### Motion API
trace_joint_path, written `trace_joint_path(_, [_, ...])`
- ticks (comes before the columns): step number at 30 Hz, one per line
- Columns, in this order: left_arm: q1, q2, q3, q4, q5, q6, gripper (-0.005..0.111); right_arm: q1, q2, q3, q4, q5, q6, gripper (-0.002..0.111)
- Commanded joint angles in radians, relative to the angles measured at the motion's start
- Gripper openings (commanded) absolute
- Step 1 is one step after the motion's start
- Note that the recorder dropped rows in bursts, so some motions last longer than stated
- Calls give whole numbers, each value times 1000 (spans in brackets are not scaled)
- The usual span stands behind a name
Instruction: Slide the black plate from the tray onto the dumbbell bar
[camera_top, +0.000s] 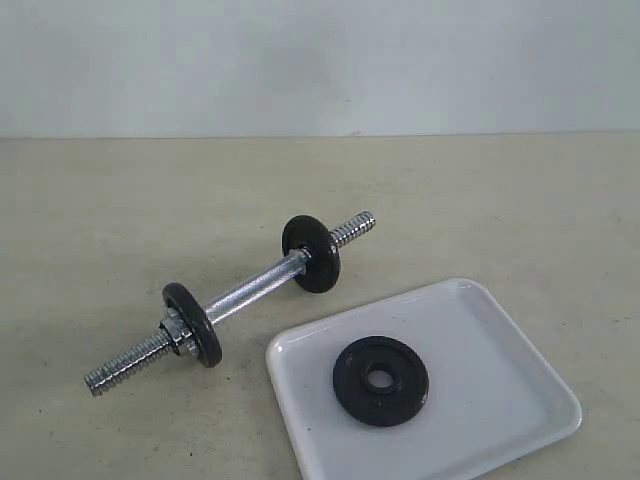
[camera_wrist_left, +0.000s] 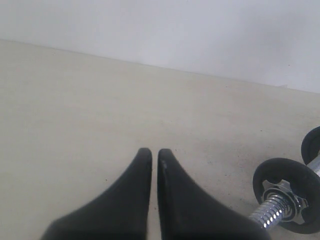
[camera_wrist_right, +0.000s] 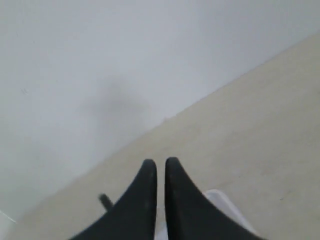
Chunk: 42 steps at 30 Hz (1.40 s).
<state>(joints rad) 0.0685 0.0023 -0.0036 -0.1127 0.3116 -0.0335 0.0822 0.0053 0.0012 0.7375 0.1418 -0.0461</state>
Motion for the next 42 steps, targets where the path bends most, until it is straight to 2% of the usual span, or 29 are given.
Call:
trace_joint_path(1, [0, -2, 4, -4, -5, -2, 4, -3, -5, -1, 239, -12, 91, 3])
trace_joint_path(8, [0, -2, 4, -4, -5, -2, 4, -3, -5, -115, 237, 120, -194, 3])
trace_joint_path(14, [0, -2, 4, -4, -5, -2, 4, -3, -5, -265, 237, 26, -206, 3])
trace_joint_path(19, [0, -2, 4, -4, -5, -2, 4, -3, -5, -425, 237, 17, -253, 3])
trace_joint_path(22, [0, -2, 4, -4, -5, -2, 4, -3, -5, -506, 237, 136, -309, 3])
trace_joint_path(23, [0, -2, 4, -4, -5, -2, 4, -3, -5, -538, 237, 238, -397, 3])
trace_joint_path(25, [0, -2, 4, -4, -5, -2, 4, -3, -5, -553, 237, 332, -509, 3])
trace_joint_path(28, [2, -2, 4, -4, -5, -2, 4, -3, -5, -551, 233, 378, -539, 3])
trace_joint_path(36, [2, -2, 4, -4, -5, -2, 4, -3, -5, -551, 233, 468, -537, 3])
trace_joint_path(42, [2, -2, 4, -4, -5, -2, 4, 15, -5, -551, 233, 472, -537, 3])
